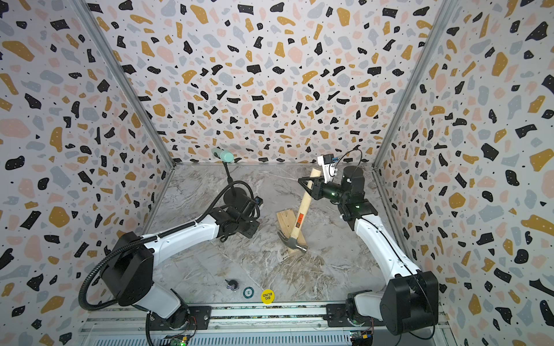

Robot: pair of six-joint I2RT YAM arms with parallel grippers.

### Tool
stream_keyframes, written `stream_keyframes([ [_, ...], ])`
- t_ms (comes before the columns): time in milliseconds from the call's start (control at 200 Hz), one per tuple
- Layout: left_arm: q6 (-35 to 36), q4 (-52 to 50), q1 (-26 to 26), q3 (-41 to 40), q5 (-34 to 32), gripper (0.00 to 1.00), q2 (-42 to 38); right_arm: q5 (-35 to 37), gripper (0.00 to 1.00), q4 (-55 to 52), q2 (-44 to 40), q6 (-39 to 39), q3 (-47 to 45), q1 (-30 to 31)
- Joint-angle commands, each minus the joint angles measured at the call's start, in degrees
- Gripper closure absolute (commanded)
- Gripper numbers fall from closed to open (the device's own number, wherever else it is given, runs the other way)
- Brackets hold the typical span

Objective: Use a claw hammer to pull out a nail
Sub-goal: Pick up the nail with the hammer, then place the nail at the center of the board.

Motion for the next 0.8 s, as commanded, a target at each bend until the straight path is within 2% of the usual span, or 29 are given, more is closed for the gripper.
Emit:
stream_keyframes([
  [0, -1.4, -1.3, 1.8, 1.7, -1.3, 1.0, 1.2, 0.8, 1.0, 0.7, -3.8, 1.2, 5.2, 0.8],
  [210, -2.0, -1.4, 3.2, 1.8, -0.3, 1.0, 2.8, 4.7, 1.0, -2.9, -4.5, -2.4, 6.9, 3.1],
  [796, -3.7, -2.1, 5.5, 2.4, 4.4, 1.0, 8.6, 22.8, 1.0, -10.3, -6.5, -15.0, 9.7, 14.8],
])
